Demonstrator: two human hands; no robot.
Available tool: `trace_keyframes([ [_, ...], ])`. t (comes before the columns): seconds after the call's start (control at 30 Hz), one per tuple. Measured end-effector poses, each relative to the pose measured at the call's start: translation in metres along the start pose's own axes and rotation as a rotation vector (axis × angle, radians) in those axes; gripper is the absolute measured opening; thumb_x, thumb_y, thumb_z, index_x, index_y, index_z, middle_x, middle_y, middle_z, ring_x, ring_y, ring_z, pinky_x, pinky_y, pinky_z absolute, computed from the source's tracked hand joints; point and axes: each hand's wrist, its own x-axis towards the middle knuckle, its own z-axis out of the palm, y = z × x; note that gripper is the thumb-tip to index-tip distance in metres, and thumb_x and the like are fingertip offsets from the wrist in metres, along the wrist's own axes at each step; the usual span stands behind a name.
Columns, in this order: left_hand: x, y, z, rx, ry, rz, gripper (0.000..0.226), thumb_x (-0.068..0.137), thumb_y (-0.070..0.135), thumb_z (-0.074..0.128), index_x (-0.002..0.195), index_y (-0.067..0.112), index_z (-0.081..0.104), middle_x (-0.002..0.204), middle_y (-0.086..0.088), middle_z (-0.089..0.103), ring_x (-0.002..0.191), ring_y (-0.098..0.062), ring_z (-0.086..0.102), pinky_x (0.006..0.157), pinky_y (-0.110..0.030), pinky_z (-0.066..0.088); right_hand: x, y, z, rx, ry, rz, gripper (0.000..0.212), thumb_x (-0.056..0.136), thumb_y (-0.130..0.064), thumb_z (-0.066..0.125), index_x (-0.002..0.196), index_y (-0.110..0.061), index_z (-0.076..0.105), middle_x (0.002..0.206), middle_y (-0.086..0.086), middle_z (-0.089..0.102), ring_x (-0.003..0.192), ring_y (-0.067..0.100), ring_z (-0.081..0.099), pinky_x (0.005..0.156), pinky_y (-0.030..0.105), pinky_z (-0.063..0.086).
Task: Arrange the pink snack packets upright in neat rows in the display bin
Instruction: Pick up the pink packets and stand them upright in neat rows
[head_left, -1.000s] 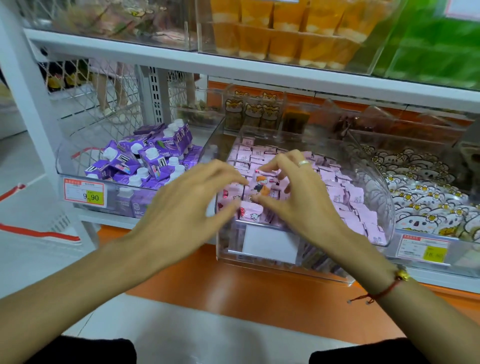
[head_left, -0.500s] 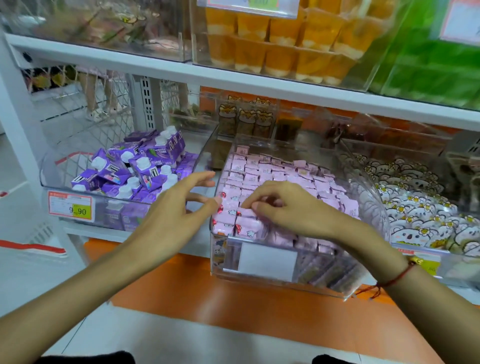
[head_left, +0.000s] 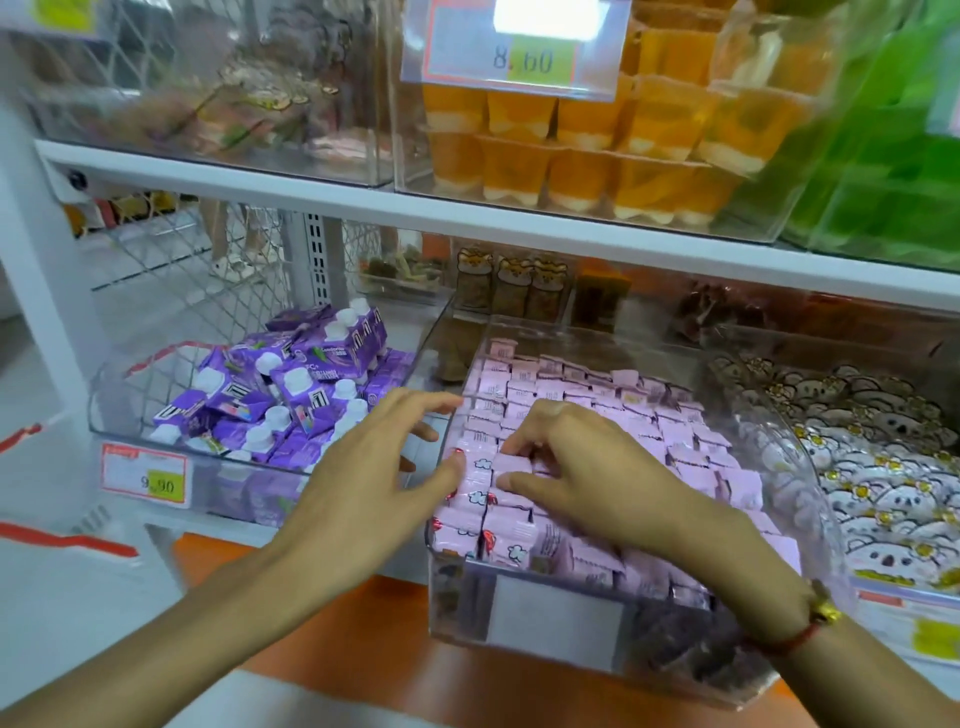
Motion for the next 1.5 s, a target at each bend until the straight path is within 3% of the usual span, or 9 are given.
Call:
trace_keyframes([
  [0.23, -0.001, 0.015, -0.002, 0.22, 0.083, 0.232, 0.041, 0.084, 0.034, 0.058, 0.124, 0.032, 0.05, 0.115, 0.024, 0.044, 0.11, 0.002, 0.044, 0.091, -0.001, 0.026, -0.011, 0.0, 0.011, 0.027, 0.201, -0.074, 0.03, 0.096, -0.043, 0.042, 0.118, -0.024, 0.049, 0.103, -0.005, 0.058, 0.096, 0.015, 0.052, 0.074, 0.026, 0.034],
  [0.5, -0.003, 0.03, 0.0, 0.065, 0.077, 0.279, 0.053, 0.08, 0.053, 0.062, 0.128, 0.041, 0.043, 0.124, 0.027, 0.047, 0.112, 0.016, 0.042, 0.089, 0.002, 0.026, -0.019, -0.007, -0.022, 0.849, 0.822, 0.129, 0.014, 0.093, -0.026, 0.056, 0.096, -0.015, 0.064, 0.08, -0.011, 0.065, 0.072, 0.0, 0.062, 0.062, 0.01, 0.046],
  [0.7, -0.002, 0.043, 0.004, -0.25, 0.133, 0.224, 0.032, 0.076, 0.032, 0.073, 0.107, 0.031, 0.066, 0.103, 0.016, 0.068, 0.097, 0.0, 0.062, 0.079, -0.017, 0.051, -0.026, -0.012, -0.023, 1.473, 0.382, 0.428, 0.034, 0.092, -0.037, 0.054, 0.098, -0.005, 0.067, 0.083, -0.001, 0.075, 0.08, 0.008, 0.07, 0.066, 0.014, 0.053],
  [0.8, 0.004, 0.044, -0.001, -0.678, 0.142, -0.099, 0.018, 0.067, 0.037, 0.07, 0.082, 0.028, 0.075, 0.074, 0.004, 0.072, 0.074, -0.012, 0.071, 0.059, -0.02, 0.056, -0.03, -0.007, -0.027, 1.148, 0.313, 0.397, 0.049, 0.08, -0.06, 0.055, 0.116, -0.027, 0.058, 0.113, -0.011, 0.065, 0.101, 0.0, 0.061, 0.083, 0.022, 0.05],
  [0.9, 0.007, 0.04, -0.003, -0.719, 0.091, -0.239, 0.017, 0.07, 0.043, 0.069, 0.063, 0.027, 0.072, 0.06, 0.008, 0.064, 0.072, -0.016, 0.073, 0.055, -0.019, 0.055, -0.035, -0.01, -0.03, 0.821, 0.299, 0.157, 0.061, 0.071, -0.067, 0.062, 0.127, -0.049, 0.045, 0.13, -0.026, 0.045, 0.12, -0.01, 0.04, 0.092, 0.017, 0.035],
  [1.1, 0.002, 0.039, -0.001, -0.606, 0.031, -0.146, 0.015, 0.076, 0.045, 0.064, 0.071, 0.034, 0.073, 0.064, 0.009, 0.071, 0.069, -0.012, 0.072, 0.047, -0.013, 0.047, -0.032, -0.019, -0.015, 0.175, 0.369, -0.156, 0.048, 0.083, -0.046, 0.063, 0.128, -0.031, 0.055, 0.112, -0.016, 0.052, 0.105, 0.006, 0.038, 0.09, 0.026, 0.032],
  [1.27, 0.001, 0.033, -0.003, -0.375, 0.144, -0.051, 0.041, 0.07, 0.057, 0.058, 0.107, 0.039, 0.061, 0.094, 0.021, 0.067, 0.08, 0.003, 0.063, 0.064, -0.021, 0.052, -0.026, -0.008, -0.015, 0.612, 0.576, 0.02, 0.027, 0.083, -0.027, 0.069, 0.106, -0.024, 0.054, 0.096, -0.014, 0.062, 0.087, 0.004, 0.058, 0.076, 0.019, 0.046],
  [1.4, 0.0, 0.019, -0.005, -0.256, 0.145, -0.095, 0.044, 0.081, 0.023, 0.069, 0.117, 0.037, 0.048, 0.106, 0.022, 0.056, 0.087, 0.001, 0.059, 0.068, -0.023, 0.048, -0.023, -0.002, -0.011, 1.043, 0.496, 0.225, 0.039, 0.087, -0.016, 0.064, 0.114, -0.021, 0.036, 0.098, -0.002, 0.064, 0.076, -0.001, 0.068, 0.067, 0.015, 0.054],
  [1.5, 0.0, 0.009, -0.002, -0.318, 0.0, -0.243, 0.041, 0.083, 0.02, 0.067, 0.12, 0.029, 0.051, 0.112, 0.016, 0.057, 0.092, -0.006, 0.063, 0.072, -0.021, 0.047, -0.025, -0.006, -0.002, 0.99, 0.397, 0.214, 0.042, 0.089, -0.015, 0.061, 0.117, -0.025, 0.031, 0.085, -0.005, 0.064, 0.072, 0.024, 0.07, 0.058, 0.042, 0.058],
])
